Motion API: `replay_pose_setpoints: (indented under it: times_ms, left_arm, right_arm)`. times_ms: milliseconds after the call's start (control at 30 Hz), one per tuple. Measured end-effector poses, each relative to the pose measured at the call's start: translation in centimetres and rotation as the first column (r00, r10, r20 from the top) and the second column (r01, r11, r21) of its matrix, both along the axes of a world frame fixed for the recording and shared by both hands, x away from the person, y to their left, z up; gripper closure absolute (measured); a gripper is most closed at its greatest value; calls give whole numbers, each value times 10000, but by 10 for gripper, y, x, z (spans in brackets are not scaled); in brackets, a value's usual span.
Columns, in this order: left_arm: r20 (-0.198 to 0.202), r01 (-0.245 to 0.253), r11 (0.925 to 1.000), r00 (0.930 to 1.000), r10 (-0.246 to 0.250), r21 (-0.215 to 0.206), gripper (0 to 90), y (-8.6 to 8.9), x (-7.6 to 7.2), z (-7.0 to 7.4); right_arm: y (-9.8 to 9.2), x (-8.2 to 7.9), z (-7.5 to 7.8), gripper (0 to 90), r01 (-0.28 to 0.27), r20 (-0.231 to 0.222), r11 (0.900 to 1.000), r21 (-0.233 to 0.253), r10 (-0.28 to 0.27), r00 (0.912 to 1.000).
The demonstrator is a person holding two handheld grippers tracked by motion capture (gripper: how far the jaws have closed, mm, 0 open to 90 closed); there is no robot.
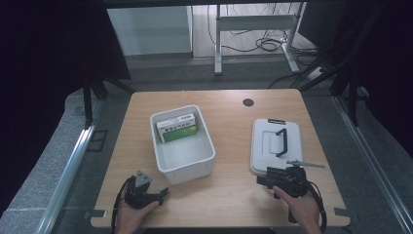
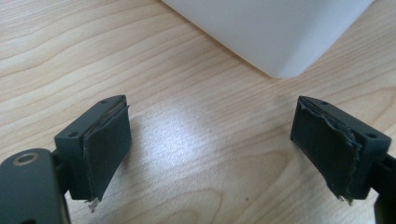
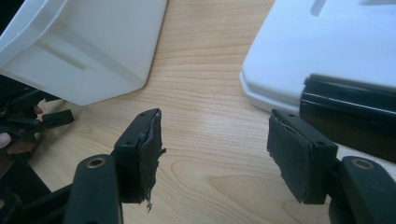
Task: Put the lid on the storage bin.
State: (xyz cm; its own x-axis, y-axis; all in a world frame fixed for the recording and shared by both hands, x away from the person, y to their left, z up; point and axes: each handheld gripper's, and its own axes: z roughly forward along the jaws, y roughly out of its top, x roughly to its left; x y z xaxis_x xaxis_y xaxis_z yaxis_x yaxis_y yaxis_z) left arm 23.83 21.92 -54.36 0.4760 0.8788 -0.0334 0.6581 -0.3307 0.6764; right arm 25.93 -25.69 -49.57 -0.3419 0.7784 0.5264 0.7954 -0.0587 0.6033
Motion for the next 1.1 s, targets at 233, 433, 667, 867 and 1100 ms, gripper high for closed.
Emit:
replay_pose_setpoints:
  times_ms: [233, 433, 667, 867, 1100]
  left_arm:
    - [53, 49, 10000, 10000, -49, 2, 121, 4, -5, 0]
    - [135, 180, 9998, 9997, -180, -10, 126, 0, -5, -1]
    - [144, 339, 9994, 9993, -338, -46, 139, -1, -6, -1]
    - [119, 352, 9993, 9993, -351, -84, 138, -1, -5, -1]
    - [101, 257, 9997, 9996, -257, -54, 137, -1, -1, -1]
  right_arm:
    - [4, -5, 0, 355, -254, 11, 9994, -214, 254, 9997]
    - [4, -5, 0, 355, -419, 69, 9988, -271, 421, 9991]
    - [2, 0, -1, 356, -432, -23, 9987, -279, 432, 9991]
    - [3, 0, 1, 356, -409, -224, 9989, -220, 405, 9989]
    - [-3, 0, 8, 357, 24, -89, 9993, -376, -27, 10000]
